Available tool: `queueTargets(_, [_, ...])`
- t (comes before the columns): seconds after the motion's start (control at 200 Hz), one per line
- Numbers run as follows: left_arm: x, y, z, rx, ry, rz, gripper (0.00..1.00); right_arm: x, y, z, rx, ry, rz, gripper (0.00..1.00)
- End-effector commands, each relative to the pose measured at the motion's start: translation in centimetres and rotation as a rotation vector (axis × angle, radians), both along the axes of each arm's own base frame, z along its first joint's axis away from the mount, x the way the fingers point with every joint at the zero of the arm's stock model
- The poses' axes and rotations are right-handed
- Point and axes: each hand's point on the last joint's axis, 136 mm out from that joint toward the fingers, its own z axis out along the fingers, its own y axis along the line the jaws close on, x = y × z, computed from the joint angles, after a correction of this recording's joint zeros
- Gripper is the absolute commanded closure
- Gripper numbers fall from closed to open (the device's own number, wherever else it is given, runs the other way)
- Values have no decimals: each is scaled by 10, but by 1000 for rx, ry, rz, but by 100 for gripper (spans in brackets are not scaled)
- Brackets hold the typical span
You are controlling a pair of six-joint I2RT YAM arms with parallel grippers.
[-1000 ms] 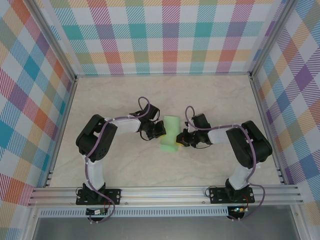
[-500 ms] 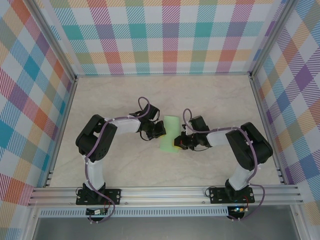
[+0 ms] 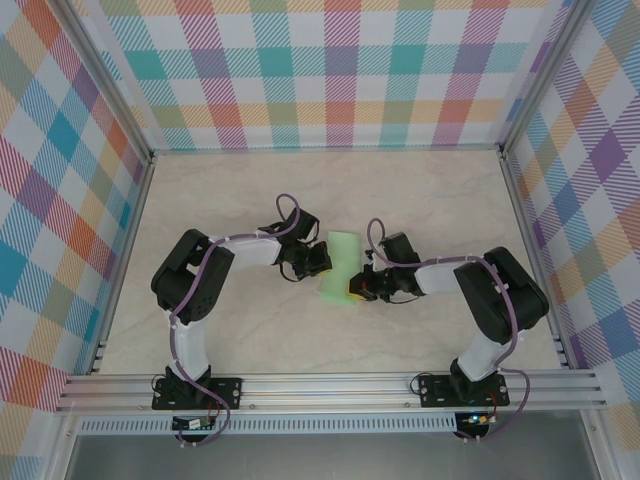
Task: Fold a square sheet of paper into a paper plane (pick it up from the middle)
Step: Fold the square sheet of paper in half at the center of the table.
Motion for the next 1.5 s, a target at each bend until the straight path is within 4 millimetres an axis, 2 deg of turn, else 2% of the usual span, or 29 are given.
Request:
queueTargets(0.0, [-28, 23, -35, 125, 100, -5, 100, -4, 3, 12, 1, -36, 19, 98])
queueTargets(0.345, [-28, 21, -36, 118, 101, -8, 100, -25, -16, -28, -101, 26, 1, 99])
queueTargets(0.415, [-27, 21, -35, 116, 99, -9, 100, -27, -16, -30, -100, 35, 5, 99])
queueTargets(0.535, [-27, 21, -36, 116, 100, -10, 100, -24, -14, -24, -93, 24, 5, 98])
queueTargets(0.695, [-28, 22, -36, 119, 100, -11, 100, -15, -5, 4, -39, -35, 14, 98])
queueTargets(0.805, [-29, 22, -37, 120, 102, -10, 100, -17, -2, 10, -22, -46, 32, 98])
queueTargets(1.0, [-29, 22, -37, 119, 104, -10, 100, -33, -7, -13, -81, 10, 63, 97])
queueTargets(1.125, [-28, 21, -35, 116, 101, -12, 100, -43, -21, -35, -174, 38, 60, 98])
queueTargets(1.175, [-28, 21, -36, 115, 103, -12, 100, -43, -23, -38, -185, 41, 56, 98])
queueTargets(1.325, [-29, 21, -36, 116, 102, -10, 100, -36, -15, -25, -152, 27, 55, 98])
queueTargets(1.495, [-30, 22, -35, 120, 102, -19, 100, -18, 0, 7, -89, -40, 59, 98])
